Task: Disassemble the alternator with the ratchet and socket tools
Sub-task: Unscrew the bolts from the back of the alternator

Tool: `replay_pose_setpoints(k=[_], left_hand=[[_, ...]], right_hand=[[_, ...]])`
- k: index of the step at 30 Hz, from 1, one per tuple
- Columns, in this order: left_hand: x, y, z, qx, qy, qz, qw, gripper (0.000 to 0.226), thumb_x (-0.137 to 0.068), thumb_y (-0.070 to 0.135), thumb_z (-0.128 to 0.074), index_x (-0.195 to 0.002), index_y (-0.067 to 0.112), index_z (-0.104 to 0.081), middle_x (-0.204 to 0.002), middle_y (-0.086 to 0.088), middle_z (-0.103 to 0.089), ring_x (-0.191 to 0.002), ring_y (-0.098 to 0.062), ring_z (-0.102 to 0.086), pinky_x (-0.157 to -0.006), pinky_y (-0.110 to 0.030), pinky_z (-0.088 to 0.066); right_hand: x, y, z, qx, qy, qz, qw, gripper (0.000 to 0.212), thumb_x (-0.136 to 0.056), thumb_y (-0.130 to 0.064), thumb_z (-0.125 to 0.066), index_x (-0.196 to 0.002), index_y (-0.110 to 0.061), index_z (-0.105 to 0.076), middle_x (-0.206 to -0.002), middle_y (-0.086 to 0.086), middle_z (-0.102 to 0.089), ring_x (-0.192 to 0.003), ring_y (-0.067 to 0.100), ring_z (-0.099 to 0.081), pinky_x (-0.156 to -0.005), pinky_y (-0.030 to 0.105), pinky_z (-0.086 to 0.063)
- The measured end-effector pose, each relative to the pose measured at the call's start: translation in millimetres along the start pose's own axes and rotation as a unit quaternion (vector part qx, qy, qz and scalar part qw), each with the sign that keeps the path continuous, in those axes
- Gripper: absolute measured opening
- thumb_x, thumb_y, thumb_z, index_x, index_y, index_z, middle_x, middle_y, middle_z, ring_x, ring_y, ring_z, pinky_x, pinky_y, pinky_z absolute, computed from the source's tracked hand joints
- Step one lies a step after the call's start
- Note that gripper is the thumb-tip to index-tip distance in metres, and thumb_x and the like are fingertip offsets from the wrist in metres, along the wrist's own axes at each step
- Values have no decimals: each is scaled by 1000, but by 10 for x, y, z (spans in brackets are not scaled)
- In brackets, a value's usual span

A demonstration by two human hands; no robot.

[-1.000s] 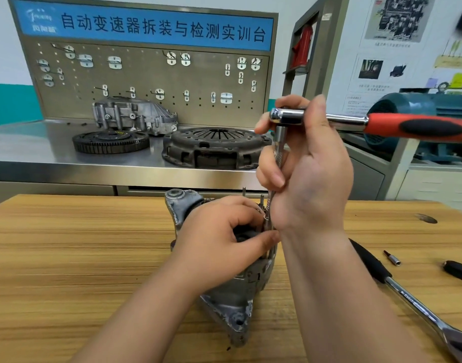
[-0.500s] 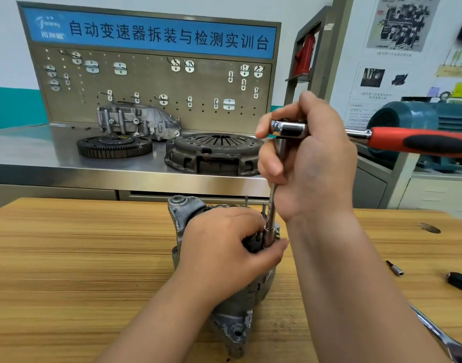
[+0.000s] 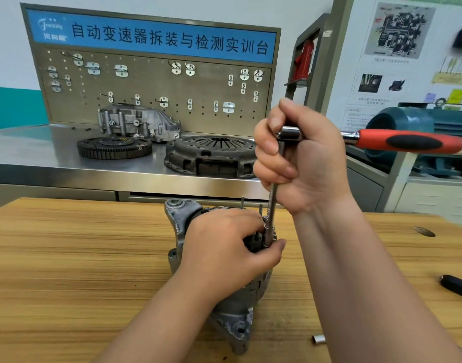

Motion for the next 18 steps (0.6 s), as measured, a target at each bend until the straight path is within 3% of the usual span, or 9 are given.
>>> replay_pose_setpoints(k=[4, 7, 9, 11, 15, 18], left_hand=[[-4, -6, -17, -9, -9, 6, 1000, 35, -71, 48, -59, -54, 29, -35, -51, 15, -37, -53, 0, -43, -48, -10, -26], [10, -72, 12, 9, -5, 2, 1000, 35, -72, 47, -61, -50, 23, -49, -52, 18, -48, -55, -1, -51, -51, -12, -35], [16, -159, 65, 65, 12, 8, 998, 39, -75, 41, -64, -48, 19, -48, -49, 16, -49, -52, -1, -50, -51, -17, -39], [17, -217, 105, 117, 25, 9, 993, 40, -76, 37, -66, -48, 24, -40, -47, 19, -40, -49, 2, -43, -51, -14, -33], [43, -236, 19, 129, -17, 25, 991, 37, -76, 41, -65, -55, 10, -64, -58, 10, -62, -61, -6, -60, -56, -29, -48], [36, -203, 20, 144, -34, 48, 988, 30, -71, 46, -62, -70, 20, -74, -72, 13, -69, -73, -2, -64, -65, -27, -51]], right_hand=[[-27, 51, -35, -38, -62, -47, 996, 39, -88, -25, -41, -51, -17, -50, -46, -3, -34, -27, 3, -20, -32, 12, -13], [-46, 177, -148, -146, -140, -121, 972, 41, -87, -28, -40, -49, -18, -53, -41, -4, -32, -30, 6, -15, -34, 14, -11], [-109, 281, -131, -189, -124, -140, 964, 45, -89, -29, -37, -49, -18, -53, -40, -5, -32, -33, 6, -13, -34, 16, -9], [-156, 367, -148, -220, -123, -157, 955, 45, -89, -30, -35, -49, -18, -53, -43, -6, -24, -34, 5, -11, -34, 16, -7], [-150, 382, -290, -156, -178, -171, 956, 41, -89, -29, -38, -54, -17, -55, -49, -6, -23, -34, 6, -13, -36, 13, -11], [-77, 378, -481, -75, -223, -170, 957, 30, -84, -29, -45, -58, -16, -55, -47, -5, -34, -34, 6, -14, -38, 9, -15]])
Point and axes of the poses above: each hand's wrist, its own x-axis away from the middle knuckle, its own z-axis out of the back of the hand, y = z × x, the point moved 7 cm from there along -x, towards the middle knuckle
